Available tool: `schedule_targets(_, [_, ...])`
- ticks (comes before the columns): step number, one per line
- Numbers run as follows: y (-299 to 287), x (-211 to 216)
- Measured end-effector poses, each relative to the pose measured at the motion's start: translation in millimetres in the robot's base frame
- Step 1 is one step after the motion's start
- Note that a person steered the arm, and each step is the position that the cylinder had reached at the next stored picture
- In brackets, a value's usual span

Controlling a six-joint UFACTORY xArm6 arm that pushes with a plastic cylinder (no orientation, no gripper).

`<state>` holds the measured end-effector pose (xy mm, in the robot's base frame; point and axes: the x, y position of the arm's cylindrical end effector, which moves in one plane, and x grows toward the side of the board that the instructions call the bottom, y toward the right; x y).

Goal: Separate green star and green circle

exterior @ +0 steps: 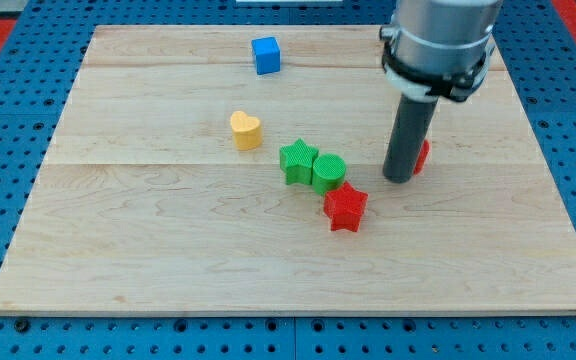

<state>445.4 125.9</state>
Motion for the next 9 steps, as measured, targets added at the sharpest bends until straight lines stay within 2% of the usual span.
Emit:
schedule_targets(1, [21.9, -25.8])
schedule_targets(2, [4.0, -16.6])
schedule_targets(4, [-114.6, -24.0])
schedule_targets(5, [-145.6, -2.0])
schedule_targets(6, [-106.5, 20.4])
schedule_targets(8, [-55.2, 19.6])
schedule_targets(9, [-39.3, 43.7])
